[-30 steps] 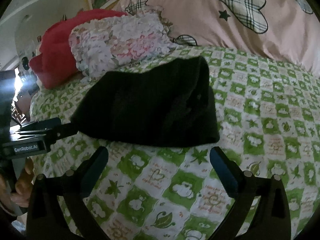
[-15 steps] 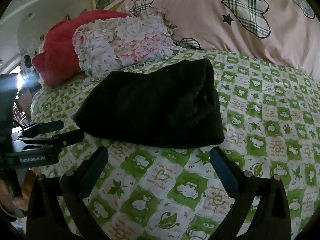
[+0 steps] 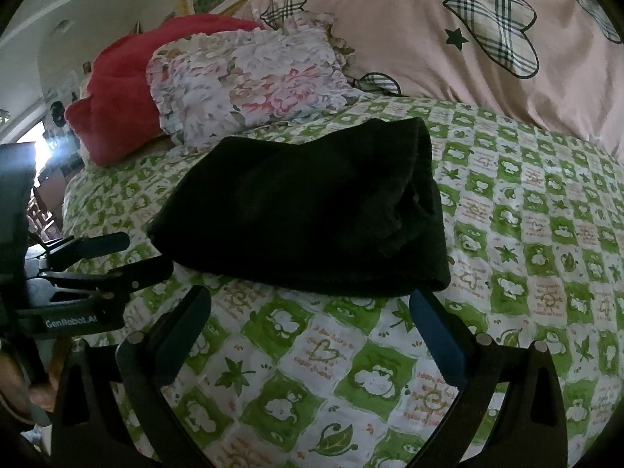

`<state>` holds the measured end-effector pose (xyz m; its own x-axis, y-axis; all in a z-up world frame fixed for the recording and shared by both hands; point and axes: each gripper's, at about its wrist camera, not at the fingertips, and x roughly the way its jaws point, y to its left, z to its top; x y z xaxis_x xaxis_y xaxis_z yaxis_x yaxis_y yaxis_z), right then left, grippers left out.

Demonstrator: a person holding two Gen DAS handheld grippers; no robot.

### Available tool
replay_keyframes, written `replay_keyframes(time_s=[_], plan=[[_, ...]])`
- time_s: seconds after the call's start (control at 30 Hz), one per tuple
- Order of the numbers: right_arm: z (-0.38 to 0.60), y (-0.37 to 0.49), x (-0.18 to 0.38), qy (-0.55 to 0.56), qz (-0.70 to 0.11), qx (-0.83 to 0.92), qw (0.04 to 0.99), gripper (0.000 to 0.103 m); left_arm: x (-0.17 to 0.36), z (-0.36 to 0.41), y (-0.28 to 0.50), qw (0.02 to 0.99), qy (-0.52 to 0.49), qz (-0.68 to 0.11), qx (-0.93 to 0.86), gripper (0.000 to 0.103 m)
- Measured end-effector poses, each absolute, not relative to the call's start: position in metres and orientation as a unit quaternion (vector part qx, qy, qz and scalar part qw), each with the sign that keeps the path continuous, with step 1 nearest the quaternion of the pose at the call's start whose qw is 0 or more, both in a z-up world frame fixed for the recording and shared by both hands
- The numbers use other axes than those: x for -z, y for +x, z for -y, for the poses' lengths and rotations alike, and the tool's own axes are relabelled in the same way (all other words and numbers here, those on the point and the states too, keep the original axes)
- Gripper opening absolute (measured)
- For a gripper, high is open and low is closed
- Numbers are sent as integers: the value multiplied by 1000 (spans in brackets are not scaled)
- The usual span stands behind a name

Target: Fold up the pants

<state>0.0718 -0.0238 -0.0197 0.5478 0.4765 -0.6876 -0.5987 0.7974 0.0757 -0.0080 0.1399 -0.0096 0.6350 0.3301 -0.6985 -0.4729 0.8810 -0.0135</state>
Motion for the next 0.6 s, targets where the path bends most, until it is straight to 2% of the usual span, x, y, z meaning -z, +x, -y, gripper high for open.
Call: replay_keyframes(time_s=[0.6], plan=[[23, 77, 18, -78, -361, -310, 876, 102, 11, -141, -1, 899, -90, -365, -223, 86]])
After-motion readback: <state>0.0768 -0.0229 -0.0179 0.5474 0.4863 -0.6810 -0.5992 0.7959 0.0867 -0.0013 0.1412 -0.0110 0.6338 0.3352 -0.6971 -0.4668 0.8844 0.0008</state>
